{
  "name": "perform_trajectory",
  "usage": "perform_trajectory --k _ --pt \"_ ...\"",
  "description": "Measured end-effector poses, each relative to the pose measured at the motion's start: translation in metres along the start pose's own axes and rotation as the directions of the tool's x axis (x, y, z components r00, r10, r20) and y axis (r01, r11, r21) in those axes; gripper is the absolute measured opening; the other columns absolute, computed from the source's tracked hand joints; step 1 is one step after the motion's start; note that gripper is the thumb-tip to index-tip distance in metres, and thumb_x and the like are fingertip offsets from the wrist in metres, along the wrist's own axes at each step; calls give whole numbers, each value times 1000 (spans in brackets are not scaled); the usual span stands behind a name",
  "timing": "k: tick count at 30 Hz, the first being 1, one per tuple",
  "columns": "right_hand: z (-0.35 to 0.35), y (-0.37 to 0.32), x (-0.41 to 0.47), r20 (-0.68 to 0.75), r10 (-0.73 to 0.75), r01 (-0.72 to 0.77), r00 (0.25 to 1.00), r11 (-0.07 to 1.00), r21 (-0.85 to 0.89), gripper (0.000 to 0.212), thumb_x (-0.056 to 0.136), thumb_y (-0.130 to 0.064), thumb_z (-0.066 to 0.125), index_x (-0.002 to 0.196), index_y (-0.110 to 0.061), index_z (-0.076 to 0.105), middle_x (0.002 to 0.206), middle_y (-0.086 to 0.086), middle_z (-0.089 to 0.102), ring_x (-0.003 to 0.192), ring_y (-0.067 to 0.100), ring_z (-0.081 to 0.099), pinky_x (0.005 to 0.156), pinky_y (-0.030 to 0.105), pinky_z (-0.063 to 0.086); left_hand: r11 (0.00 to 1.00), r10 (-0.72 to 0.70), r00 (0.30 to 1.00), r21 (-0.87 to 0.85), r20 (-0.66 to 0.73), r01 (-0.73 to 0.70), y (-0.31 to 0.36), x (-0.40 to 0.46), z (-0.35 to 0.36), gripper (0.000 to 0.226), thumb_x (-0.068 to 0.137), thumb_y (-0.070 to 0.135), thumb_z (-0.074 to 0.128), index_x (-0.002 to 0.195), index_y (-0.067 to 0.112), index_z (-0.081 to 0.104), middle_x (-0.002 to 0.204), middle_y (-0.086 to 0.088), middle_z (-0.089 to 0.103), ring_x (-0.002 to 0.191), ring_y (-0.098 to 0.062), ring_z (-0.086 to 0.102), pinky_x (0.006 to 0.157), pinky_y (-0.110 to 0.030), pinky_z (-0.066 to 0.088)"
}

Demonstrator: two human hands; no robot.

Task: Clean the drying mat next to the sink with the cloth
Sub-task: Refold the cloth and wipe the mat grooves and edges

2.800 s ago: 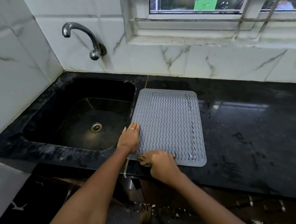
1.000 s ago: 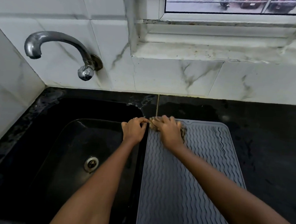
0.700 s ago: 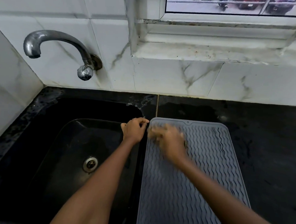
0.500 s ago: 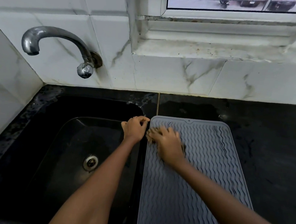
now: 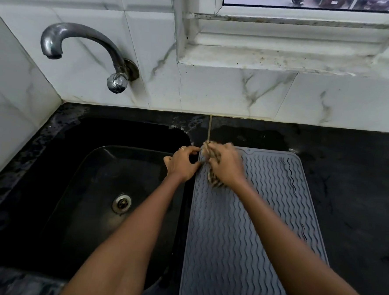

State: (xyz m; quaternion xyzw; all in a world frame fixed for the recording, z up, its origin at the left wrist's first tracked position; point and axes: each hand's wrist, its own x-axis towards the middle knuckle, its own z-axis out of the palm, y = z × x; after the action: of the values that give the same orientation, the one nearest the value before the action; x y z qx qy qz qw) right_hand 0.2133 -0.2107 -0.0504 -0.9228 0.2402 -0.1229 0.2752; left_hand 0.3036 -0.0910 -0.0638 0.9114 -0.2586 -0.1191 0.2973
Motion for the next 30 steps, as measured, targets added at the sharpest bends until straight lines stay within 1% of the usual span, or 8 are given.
perform_trajectory --k 3,8,11,14,17,21,27,30 --pt "13 -4 -45 44 -84 88 996 990 -114 39 90 -17 50 128 -26 52 132 1 48 114 26 44 90 43 42 1000 11 1000 -27 -19 -11 -1 3 1 36 84 39 66 120 35 61 118 6 60 113 -15 56 96 -43 35" --pt "15 -15 -128 61 -184 191 981 968 -161 43 83 -13 59 125 -21 56 122 1 52 100 24 49 75 39 46 992 -5 1000 125 -1 5 13 7 -1 36 85 33 68 120 36 62 124 5 59 118 -16 50 91 -37 26" --pt "5 -16 -143 157 -219 239 963 963 -123 35 84 -18 58 119 -20 61 115 0 54 99 21 50 76 35 45 976 27 1000 216 -10 -24 17 3 -1 38 87 34 67 124 34 61 126 4 60 120 -18 49 96 -39 28" --pt "-4 -17 -106 34 -136 137 990 990 -24 26 90 -23 51 114 -25 61 107 -2 52 98 13 46 83 35 44 996 -38 999 77 9 37 21 -3 -2 30 93 37 56 121 30 64 128 2 60 122 -20 49 97 -40 28" --pt "2 -18 -60 19 -14 17 1000 991 -136 39 91 -22 48 131 -23 48 128 5 46 115 25 41 95 49 40 981 -129 988 -137 90 141 23 -11 0 48 100 49 31 116 23 67 122 -6 64 121 -29 51 99 -41 27" --pt "13 -30 -61 97 -35 62 995 956 -288 43 89 -18 51 131 -16 46 135 7 41 120 31 37 97 51 39 977 -137 966 -130 217 168 22 -22 -2 67 98 59 7 134 31 55 142 -4 51 135 -27 39 112 -44 15" --pt "13 -30 -166 88 -226 240 970 946 -220 39 84 -19 58 122 -12 56 125 7 52 103 27 52 73 42 51 990 -107 944 -52 312 130 23 -33 4 77 92 66 -2 150 27 30 160 -2 18 149 -16 9 118 -41 -3" --pt "0 -34 -182 160 -235 256 959 958 -127 30 90 -22 51 117 -14 61 116 4 53 101 24 51 74 39 47 985 -110 937 -92 331 148 32 -41 3 76 93 64 -4 152 26 25 161 -4 13 150 -15 2 118 -41 -8"
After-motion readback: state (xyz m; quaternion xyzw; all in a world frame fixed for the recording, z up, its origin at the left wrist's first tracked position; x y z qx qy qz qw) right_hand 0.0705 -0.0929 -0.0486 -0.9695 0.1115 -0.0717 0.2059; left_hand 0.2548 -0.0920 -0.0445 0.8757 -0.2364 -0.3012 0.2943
